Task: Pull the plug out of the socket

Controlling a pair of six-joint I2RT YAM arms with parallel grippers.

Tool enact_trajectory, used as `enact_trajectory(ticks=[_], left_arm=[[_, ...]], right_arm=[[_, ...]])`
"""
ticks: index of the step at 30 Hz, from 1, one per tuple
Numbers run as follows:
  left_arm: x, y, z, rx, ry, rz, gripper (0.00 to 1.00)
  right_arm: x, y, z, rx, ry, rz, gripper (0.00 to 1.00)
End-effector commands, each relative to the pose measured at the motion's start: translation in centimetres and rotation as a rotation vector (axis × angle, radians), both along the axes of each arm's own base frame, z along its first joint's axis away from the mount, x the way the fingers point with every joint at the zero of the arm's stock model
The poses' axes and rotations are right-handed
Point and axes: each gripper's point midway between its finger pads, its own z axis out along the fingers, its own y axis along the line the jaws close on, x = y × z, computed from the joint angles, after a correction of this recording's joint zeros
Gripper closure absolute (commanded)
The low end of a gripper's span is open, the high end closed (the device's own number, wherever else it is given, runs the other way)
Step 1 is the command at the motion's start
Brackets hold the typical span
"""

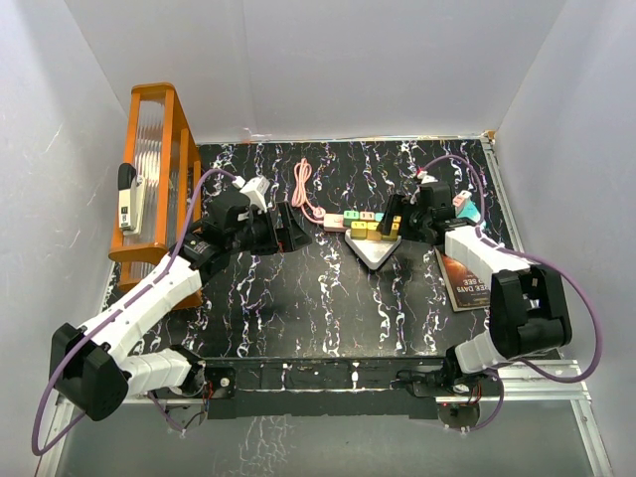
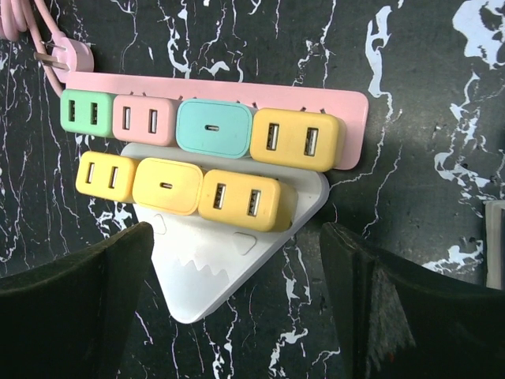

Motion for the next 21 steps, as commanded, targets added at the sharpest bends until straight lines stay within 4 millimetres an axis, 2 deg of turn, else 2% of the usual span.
enact_trajectory(ticks=[1,5,8,13,17,19,21], left_arm=[[0.0,-0.4,0.6,-0.010,-0.001,-0.010,0.02],[-0.1,-0.3,0.3,-0.002,0.008,-0.005,0.02],[-0.1,-0.1,-0.4,0.014,0.023,0.003,0.02],[0.2,1.8,-1.3,0.102,0.016,0.068,0.02],[0.1,3.2,-1.9,0.161,0.018,0.116,0.02],[0.0,3.7,-2.3,0.179,0.029,0.132,0.02],[-0.1,3.9,-2.5,0.182,0.040,0.146,0.02]], right_arm=[[1.9,1.5,1.3,0.048,-0.085,0.060,0.18],[1.7,3.1,1.0,0.074,-0.089,0.102,0.18],[0.8,5.5,1.3,0.117,-0.096,0.153,0.18],[-2.5,11.1,1.5,0.246,-0.085,0.254,0.17],[-6.3,16.1,2.3,0.351,-0.061,0.367,0.15],[-7.7,17.5,2.8,0.347,-0.065,0.415,0.13],[-7.8,17.2,3.2,0.311,-0.080,0.418,0.12]])
